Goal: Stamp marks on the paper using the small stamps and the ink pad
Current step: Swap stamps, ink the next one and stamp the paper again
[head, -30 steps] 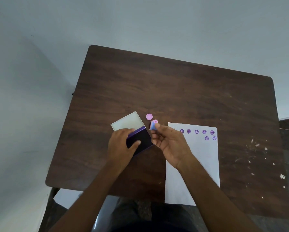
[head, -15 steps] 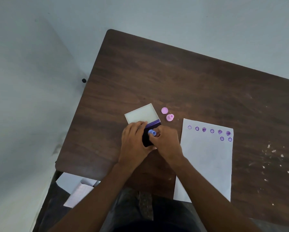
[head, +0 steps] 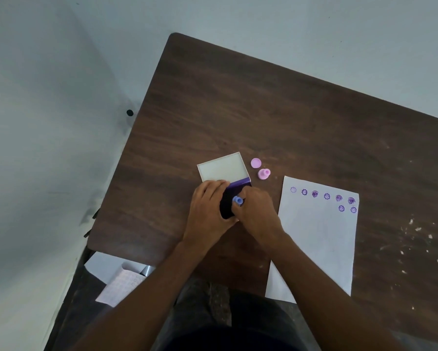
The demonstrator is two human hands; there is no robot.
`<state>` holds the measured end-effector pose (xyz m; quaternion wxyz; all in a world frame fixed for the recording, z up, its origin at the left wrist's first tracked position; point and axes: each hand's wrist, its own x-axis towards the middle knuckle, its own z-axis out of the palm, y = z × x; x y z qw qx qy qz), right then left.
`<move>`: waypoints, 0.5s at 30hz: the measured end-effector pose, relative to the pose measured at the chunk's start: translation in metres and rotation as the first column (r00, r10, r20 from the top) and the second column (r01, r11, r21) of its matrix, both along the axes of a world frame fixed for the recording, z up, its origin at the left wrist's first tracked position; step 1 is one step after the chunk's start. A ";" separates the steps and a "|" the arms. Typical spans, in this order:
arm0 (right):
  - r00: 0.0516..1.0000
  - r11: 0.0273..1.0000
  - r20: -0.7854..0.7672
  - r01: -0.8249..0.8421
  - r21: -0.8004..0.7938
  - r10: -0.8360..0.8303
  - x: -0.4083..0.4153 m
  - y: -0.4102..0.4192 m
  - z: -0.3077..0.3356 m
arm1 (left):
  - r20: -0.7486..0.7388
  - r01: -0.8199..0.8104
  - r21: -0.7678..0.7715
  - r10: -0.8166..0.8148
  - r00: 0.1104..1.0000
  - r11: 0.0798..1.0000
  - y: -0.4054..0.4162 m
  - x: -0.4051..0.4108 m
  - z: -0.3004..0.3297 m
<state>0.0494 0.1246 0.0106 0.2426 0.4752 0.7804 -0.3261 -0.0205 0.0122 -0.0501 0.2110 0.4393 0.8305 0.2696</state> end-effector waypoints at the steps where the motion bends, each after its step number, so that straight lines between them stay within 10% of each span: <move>1: 1.000 1.000 0.006 0.009 0.000 -0.009 -0.002 0.002 -0.002 | -0.006 0.003 0.006 -0.003 1.000 1.000 0.000 -0.001 -0.001; 15: 0.999 0.999 0.026 0.033 0.026 -0.034 -0.005 0.003 -0.023 | 0.010 -0.011 0.047 0.010 1.000 0.999 0.000 -0.001 -0.009</move>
